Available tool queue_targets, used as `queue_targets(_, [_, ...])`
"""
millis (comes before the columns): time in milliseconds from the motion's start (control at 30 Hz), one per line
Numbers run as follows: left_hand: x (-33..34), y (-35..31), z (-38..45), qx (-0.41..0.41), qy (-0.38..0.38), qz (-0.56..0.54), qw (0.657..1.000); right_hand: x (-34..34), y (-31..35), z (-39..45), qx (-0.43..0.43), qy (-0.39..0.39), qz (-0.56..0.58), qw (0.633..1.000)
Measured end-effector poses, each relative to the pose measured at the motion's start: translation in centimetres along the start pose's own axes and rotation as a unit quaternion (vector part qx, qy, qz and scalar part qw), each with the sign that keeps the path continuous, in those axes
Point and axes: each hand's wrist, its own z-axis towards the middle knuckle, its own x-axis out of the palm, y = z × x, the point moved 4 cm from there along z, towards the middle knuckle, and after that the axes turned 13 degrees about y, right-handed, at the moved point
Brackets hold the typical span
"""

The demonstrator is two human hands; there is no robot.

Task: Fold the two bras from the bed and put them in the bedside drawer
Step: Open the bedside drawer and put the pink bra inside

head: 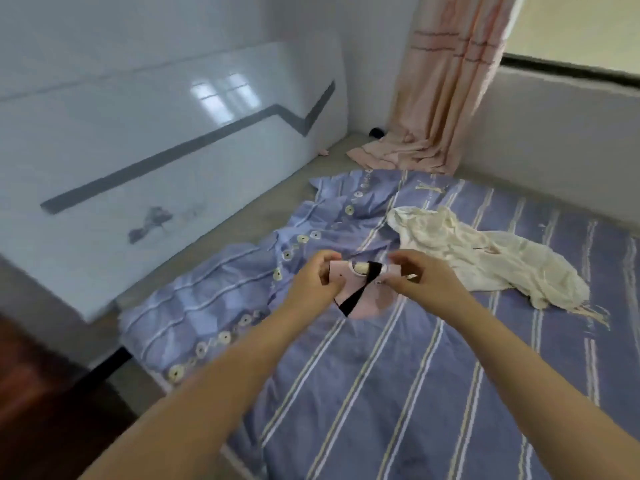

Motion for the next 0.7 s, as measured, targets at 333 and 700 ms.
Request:
queue_targets(333, [-15.5, 16.3, -30.7, -0.292, -0.295, 0.107, 0.904, 35.2, 14.0, 1.0, -0.181, 0.438, -0.130, 0.871])
queue_targets(700, [-32.0, 35.7, -54.2, -0.453, -0.519, -0.020, 0.724, 63.1, 23.7, 4.7, -0.083, 0.394, -0.154, 0.902])
